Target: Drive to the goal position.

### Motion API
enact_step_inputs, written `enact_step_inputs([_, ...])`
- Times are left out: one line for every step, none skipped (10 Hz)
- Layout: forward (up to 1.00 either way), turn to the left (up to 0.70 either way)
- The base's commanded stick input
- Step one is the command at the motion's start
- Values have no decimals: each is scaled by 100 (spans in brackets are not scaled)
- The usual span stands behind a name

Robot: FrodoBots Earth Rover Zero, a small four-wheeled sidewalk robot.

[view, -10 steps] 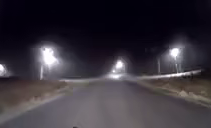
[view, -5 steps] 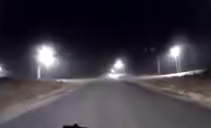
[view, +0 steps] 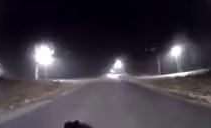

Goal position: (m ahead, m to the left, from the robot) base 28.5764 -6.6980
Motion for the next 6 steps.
enact_step_inputs([100,0])
enact_step_inputs([100,0])
enact_step_inputs([100,0])
enact_step_inputs([100,0])
enact_step_inputs([100,0])
enact_step_inputs([100,0])
